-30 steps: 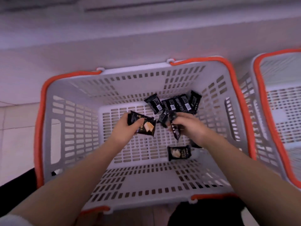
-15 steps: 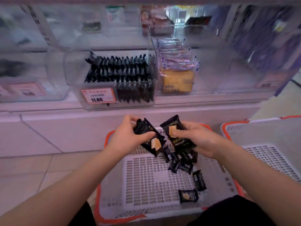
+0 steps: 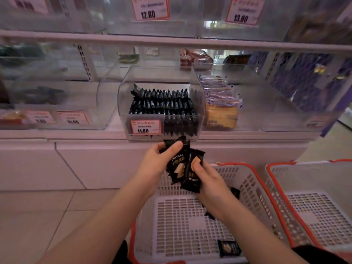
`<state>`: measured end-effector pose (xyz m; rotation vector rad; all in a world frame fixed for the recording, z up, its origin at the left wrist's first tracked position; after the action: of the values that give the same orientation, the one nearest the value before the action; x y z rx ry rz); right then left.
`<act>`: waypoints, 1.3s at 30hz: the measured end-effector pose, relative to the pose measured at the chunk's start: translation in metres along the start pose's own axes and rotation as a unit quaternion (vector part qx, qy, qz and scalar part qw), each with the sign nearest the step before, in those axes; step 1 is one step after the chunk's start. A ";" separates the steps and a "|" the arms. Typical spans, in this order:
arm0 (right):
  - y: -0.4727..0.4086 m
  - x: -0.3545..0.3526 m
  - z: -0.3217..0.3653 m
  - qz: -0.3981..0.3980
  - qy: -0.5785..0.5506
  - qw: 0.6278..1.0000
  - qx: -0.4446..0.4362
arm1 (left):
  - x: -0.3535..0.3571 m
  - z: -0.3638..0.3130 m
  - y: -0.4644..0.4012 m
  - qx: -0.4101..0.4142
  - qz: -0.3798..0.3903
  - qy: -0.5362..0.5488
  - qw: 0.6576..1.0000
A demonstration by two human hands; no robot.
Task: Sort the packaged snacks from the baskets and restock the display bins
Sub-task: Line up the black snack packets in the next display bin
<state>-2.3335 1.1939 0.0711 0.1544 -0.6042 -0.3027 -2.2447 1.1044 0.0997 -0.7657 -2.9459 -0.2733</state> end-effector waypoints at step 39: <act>-0.049 0.007 0.031 -0.184 0.196 0.951 -0.156 | -0.017 -0.028 -0.030 0.173 -0.077 -0.149 0.971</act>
<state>-2.3581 1.1436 0.0889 0.0188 -0.1230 -0.7060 -2.2435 1.0651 0.1200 -0.5740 -3.2003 0.3741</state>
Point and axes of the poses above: each hand's wrist, its own y-axis away from the middle knuckle, its own x-axis out of the palm, z = x × y, the point moved 7 cm from there along -y, towards the middle knuckle, and after that the axes turned 3 degrees about -y, right-handed, at the moved point
